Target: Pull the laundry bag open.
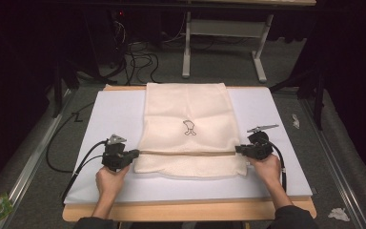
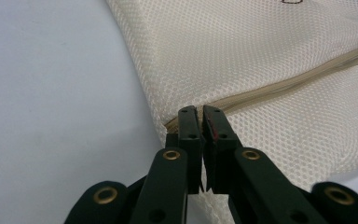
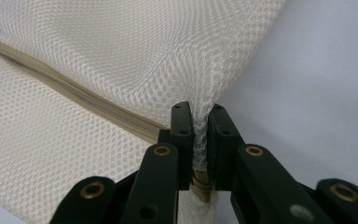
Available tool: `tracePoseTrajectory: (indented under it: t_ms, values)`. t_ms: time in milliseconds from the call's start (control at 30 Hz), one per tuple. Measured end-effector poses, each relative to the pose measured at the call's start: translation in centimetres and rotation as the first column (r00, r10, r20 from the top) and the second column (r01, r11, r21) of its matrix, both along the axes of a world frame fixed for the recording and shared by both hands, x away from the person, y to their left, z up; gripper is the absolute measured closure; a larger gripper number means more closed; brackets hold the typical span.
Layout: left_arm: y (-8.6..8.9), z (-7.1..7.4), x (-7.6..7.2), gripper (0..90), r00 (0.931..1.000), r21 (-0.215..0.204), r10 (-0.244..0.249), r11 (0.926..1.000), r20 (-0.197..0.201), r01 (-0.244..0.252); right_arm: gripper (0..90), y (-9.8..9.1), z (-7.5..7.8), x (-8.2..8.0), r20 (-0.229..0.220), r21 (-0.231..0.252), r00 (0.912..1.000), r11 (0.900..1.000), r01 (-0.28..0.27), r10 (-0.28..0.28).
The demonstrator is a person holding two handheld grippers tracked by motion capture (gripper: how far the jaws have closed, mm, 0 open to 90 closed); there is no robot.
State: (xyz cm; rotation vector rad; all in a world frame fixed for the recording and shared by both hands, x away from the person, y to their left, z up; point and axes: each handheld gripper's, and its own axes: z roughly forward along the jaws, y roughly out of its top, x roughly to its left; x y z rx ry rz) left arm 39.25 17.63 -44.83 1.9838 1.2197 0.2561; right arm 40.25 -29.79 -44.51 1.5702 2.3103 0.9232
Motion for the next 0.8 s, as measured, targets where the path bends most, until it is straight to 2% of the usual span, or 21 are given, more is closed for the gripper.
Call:
tracePoseTrajectory:
  t_ms: [300,567,800]
  values:
    - [0.13,-0.69,0.02,86.8,0.9997,0.006,-0.003,1.0,-0.023,0.003,81.5,-0.13,-0.56,-0.52,0.001,0.017,1.0,0.9999,0.004,-0.004]
    - [0.05,-0.75,-0.06,86.1,0.9999,0.007,-0.003,1.0,-0.01,0.003,76.6,-0.11,-0.68,-0.6,0.012,0.015,0.9999,0.9998,0.011,-0.011]
    - [0.21,-0.54,-0.31,74.2,0.9996,-0.015,-0.019,0.9997,0.023,0.02,63.5,0.02,-0.32,-0.96,0.041,0.0,0.9989,0.9998,0.021,-0.021]
